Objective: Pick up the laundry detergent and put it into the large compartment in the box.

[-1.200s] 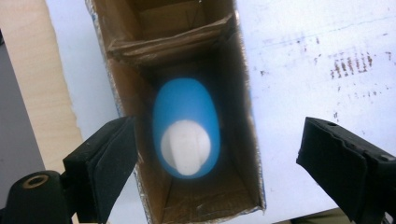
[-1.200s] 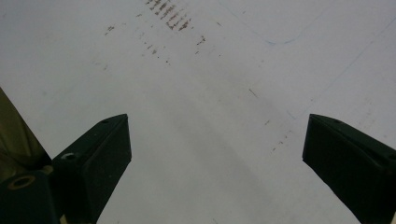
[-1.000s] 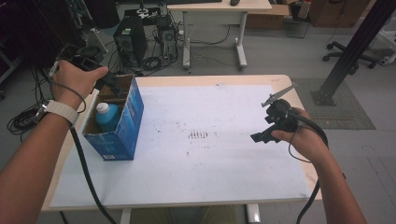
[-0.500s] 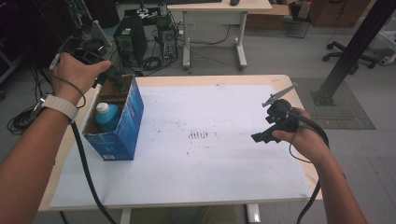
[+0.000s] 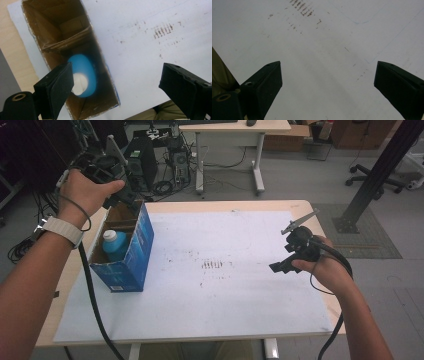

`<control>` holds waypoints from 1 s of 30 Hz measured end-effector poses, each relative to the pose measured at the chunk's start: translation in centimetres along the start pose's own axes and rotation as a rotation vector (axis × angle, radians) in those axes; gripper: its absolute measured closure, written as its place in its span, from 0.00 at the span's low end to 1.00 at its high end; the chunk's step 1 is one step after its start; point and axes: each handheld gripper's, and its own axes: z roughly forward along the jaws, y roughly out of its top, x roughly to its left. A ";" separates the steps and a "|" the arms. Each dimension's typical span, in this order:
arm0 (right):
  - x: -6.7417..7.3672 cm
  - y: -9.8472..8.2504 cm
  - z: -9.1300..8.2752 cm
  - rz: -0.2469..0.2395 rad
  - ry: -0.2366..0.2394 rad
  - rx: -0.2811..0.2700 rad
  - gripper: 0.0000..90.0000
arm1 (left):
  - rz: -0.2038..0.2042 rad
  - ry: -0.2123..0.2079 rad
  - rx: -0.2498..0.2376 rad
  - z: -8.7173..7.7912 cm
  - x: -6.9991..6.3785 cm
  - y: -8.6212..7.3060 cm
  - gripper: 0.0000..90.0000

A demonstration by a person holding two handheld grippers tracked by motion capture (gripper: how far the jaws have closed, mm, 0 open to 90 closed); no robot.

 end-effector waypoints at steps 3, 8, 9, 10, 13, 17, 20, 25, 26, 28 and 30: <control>0.0 0.0 0.0 -0.002 0.001 0.000 0.09 | 0.013 -0.003 -0.003 -0.2 -0.2 0.1 0.13; 0.0 0.0 0.0 0.000 0.000 0.001 0.09 | 0.049 -0.014 -0.006 -0.4 -0.9 0.4 0.13; 0.0 0.0 0.0 0.000 0.001 0.000 0.09 | 0.054 -0.015 -0.005 -0.4 -1.0 0.4 0.13; 0.0 0.0 0.0 0.000 0.001 0.001 0.09 | 0.058 -0.016 -0.005 -0.4 -1.2 0.4 0.13; 0.0 0.0 -0.1 0.000 0.000 0.000 0.09 | 0.074 -0.023 -0.005 -0.5 -1.6 0.6 0.13; 0.0 0.0 0.0 0.001 0.001 0.003 0.09 | 0.102 -0.028 -0.001 -0.4 -2.2 0.8 0.13; 0.0 0.0 0.0 0.001 0.001 0.005 0.09 | 0.126 -0.032 0.002 -0.3 -2.8 1.0 0.13; 0.0 0.0 0.0 0.002 0.002 0.004 0.09 | 0.160 -0.047 0.004 -0.3 -3.7 1.2 0.13; 0.0 0.0 0.0 0.001 0.002 0.004 0.09 | 0.167 -0.047 0.007 -0.3 -3.9 1.3 0.13; 0.0 0.0 0.0 0.001 0.002 0.003 0.09 | 0.180 -0.049 0.009 -0.3 -4.2 1.4 0.13; -0.1 0.0 0.0 0.001 0.001 0.004 0.09 | 0.191 -0.051 0.007 -0.3 -4.5 1.5 0.13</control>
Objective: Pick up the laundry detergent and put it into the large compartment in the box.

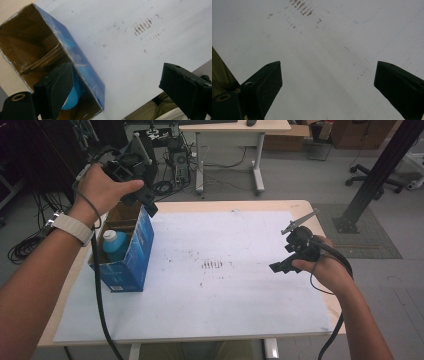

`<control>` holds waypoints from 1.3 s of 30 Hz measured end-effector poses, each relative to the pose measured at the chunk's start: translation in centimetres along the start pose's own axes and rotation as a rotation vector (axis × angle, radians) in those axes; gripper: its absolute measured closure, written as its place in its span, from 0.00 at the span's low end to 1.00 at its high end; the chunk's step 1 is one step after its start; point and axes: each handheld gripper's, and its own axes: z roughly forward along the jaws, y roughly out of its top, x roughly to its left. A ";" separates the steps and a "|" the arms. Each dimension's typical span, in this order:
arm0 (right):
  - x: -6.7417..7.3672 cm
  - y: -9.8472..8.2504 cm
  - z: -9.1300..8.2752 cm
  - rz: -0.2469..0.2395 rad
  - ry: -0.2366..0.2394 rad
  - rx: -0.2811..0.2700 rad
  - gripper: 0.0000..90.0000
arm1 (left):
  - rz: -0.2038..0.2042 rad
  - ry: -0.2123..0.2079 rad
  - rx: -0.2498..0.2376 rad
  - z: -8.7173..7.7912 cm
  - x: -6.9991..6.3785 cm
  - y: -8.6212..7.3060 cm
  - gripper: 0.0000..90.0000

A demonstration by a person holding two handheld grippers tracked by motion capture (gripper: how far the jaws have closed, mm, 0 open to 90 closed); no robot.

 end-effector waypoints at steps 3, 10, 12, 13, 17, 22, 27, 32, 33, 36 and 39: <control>0.0 0.0 0.0 0.000 0.000 -0.001 0.09 | 0.012 -0.009 -0.002 0.0 -0.4 0.2 0.13; -0.1 -0.1 0.0 0.004 0.001 0.001 0.09 | 0.044 -0.019 -0.001 0.4 -1.0 0.7 0.13; -0.1 -0.1 -0.1 0.004 0.000 -0.001 0.09 | 0.058 -0.018 0.003 0.6 -1.2 0.8 0.13; -0.1 -0.1 -0.1 0.004 -0.001 -0.001 0.09 | 0.063 -0.018 0.003 0.6 -1.3 0.8 0.13; -0.2 -0.2 -0.1 0.006 -0.002 0.000 0.09 | 0.092 -0.021 0.002 0.9 -1.7 1.0 0.13; -0.1 -0.2 -0.1 0.007 -0.002 -0.001 0.09 | 0.130 -0.022 0.007 1.2 -2.3 1.3 0.13; -0.1 -0.2 -0.1 0.007 -0.002 -0.002 0.09 | 0.141 -0.022 0.010 1.6 -2.8 1.5 0.13; -0.1 -0.3 -0.1 0.007 -0.002 -0.003 0.09 | 0.164 -0.018 0.014 1.9 -3.5 1.7 0.13; -0.1 -0.3 -0.1 0.008 -0.002 -0.003 0.09 | 0.169 -0.017 0.014 2.0 -3.6 1.7 0.13; -0.1 -0.3 -0.1 0.008 -0.002 -0.003 0.09 | 0.179 -0.019 0.015 2.2 -3.9 1.8 0.13; -0.1 -0.3 -0.1 0.008 -0.003 -0.004 0.09 | 0.191 -0.028 0.019 2.5 -4.1 1.9 0.13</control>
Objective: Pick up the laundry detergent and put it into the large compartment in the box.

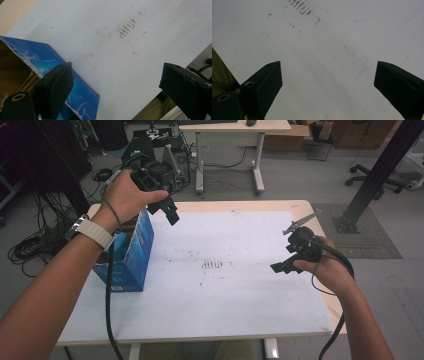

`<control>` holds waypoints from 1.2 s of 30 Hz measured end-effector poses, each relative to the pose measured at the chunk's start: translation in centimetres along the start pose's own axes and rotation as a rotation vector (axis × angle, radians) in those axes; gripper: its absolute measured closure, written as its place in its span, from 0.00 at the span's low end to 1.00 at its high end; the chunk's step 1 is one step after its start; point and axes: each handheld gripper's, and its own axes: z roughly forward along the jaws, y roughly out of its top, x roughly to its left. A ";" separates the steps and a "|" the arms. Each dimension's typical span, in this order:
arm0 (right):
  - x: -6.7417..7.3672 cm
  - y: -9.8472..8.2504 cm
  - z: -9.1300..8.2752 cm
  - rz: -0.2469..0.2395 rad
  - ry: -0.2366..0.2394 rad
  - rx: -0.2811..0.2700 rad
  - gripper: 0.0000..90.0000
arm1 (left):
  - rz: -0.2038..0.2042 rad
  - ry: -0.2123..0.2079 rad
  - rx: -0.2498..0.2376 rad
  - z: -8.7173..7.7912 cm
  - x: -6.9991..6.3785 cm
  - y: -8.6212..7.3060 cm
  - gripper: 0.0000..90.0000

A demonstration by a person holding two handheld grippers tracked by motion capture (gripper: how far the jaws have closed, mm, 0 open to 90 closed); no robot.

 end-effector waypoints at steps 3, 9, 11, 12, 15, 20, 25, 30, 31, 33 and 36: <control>0.0 0.0 0.0 0.001 0.001 0.000 0.09 | 0.009 -0.005 0.002 0.5 -0.2 0.0 0.13; 0.0 -0.1 0.2 0.001 0.005 0.003 0.09 | 0.038 -0.012 0.006 1.5 -0.6 0.0 0.13; 0.0 0.0 0.3 0.001 0.006 0.004 0.09 | 0.049 -0.014 0.008 1.7 -0.7 0.0 0.13; 0.0 0.0 0.3 -0.001 0.006 0.003 0.09 | 0.057 -0.016 0.008 1.8 -0.8 0.0 0.13; 0.0 0.0 0.2 0.000 0.006 0.001 0.09 | 0.070 -0.020 0.013 2.0 -1.0 0.1 0.13; 0.0 0.0 0.2 0.000 0.005 0.001 0.09 | 0.080 -0.019 0.014 2.5 -1.2 0.1 0.13; -0.1 0.0 0.1 0.000 0.004 -0.001 0.09 | 0.082 -0.024 0.014 3.1 -1.3 0.0 0.13; 0.0 0.0 0.2 0.002 0.004 -0.002 0.09 | 0.086 -0.022 0.009 3.1 -1.3 -0.1 0.13; 0.0 0.0 0.2 0.002 0.003 -0.002 0.09 | 0.087 -0.021 0.010 3.1 -1.3 -0.1 0.13; 0.1 0.0 0.2 0.000 0.005 -0.003 0.09 | 0.087 -0.019 0.010 3.1 -1.4 -0.1 0.13; 0.2 -0.1 0.2 0.001 0.006 -0.003 0.09 | 0.084 -0.020 0.006 3.0 -1.5 -0.2 0.13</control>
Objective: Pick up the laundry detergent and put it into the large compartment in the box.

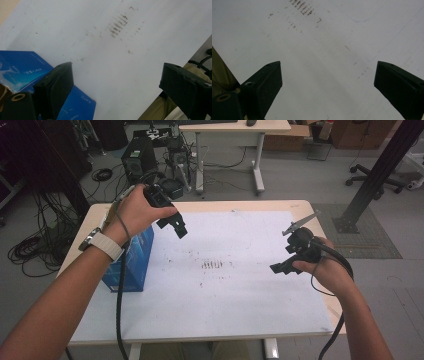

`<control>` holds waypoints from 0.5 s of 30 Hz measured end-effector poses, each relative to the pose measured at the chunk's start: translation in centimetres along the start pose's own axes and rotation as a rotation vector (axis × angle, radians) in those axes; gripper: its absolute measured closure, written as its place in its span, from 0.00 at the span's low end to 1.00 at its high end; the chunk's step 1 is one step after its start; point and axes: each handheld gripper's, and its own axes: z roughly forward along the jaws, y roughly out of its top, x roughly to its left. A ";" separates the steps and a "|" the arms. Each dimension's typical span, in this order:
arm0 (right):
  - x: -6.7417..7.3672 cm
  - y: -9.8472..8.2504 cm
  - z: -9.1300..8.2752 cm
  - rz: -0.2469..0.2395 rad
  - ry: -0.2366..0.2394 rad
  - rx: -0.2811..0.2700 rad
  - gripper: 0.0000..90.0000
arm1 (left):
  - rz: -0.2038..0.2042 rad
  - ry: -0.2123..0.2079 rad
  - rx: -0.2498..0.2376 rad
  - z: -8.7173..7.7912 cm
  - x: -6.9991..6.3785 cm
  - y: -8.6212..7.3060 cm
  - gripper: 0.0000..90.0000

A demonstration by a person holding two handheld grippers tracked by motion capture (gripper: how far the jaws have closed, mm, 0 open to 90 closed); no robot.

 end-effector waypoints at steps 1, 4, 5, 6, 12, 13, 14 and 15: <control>0.0 0.0 0.0 0.000 0.000 0.000 0.09 | 0.000 0.000 0.000 0.0 0.0 0.0 0.13; 0.0 -0.1 -0.1 0.001 -0.002 0.000 0.09 | -0.003 -0.001 -0.002 0.0 0.0 -0.1 0.13; 0.0 -0.1 -0.1 0.002 -0.002 -0.001 0.09 | -0.004 -0.002 -0.003 0.0 0.1 -0.1 0.13; 0.0 -0.2 -0.1 0.002 -0.002 -0.001 0.09 | -0.004 -0.004 -0.006 0.0 0.1 -0.2 0.13; 0.1 -0.3 -0.1 0.002 -0.003 -0.003 0.09 | -0.004 -0.006 -0.005 0.1 0.1 -0.3 0.13; 0.1 -0.3 -0.1 0.002 -0.003 -0.003 0.09 | -0.004 -0.007 -0.006 0.0 0.1 -0.3 0.13; 0.1 -0.3 -0.1 0.002 -0.003 -0.003 0.09 | -0.004 -0.007 -0.008 0.0 0.1 -0.3 0.13; 0.1 -0.3 -0.1 0.001 -0.003 -0.003 0.09 | -0.006 -0.009 -0.010 0.0 0.1 -0.3 0.13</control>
